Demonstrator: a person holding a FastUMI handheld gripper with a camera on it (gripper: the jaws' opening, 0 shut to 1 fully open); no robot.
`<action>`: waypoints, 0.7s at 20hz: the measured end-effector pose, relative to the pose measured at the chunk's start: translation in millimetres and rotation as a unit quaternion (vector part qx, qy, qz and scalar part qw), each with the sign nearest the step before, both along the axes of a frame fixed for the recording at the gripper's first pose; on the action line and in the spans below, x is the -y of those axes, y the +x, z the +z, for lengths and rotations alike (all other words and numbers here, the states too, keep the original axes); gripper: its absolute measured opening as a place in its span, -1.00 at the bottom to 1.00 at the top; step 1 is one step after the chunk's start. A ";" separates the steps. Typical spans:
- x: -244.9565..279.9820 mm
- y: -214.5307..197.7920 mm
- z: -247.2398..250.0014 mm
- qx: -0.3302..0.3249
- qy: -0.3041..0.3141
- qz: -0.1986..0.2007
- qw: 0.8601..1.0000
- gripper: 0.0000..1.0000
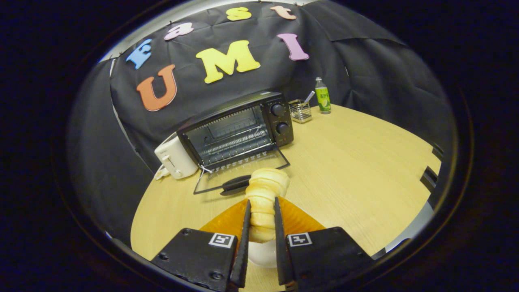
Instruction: Open the toaster oven, put the food inside, and close the toaster oven door.
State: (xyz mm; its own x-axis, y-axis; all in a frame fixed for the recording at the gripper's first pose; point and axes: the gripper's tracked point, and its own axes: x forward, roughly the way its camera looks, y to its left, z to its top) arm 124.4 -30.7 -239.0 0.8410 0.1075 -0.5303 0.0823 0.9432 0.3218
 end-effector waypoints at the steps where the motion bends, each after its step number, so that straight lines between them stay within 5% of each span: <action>1: -3.5 12.3 5.4 0.000 0.008 0.002 1.000 -0.31; 6: -17.3 100.3 22.6 0.030 0.023 -0.001 0.999 -0.31; 14: -37.8 245.6 -22.1 0.047 0.057 -0.034 0.997 -0.31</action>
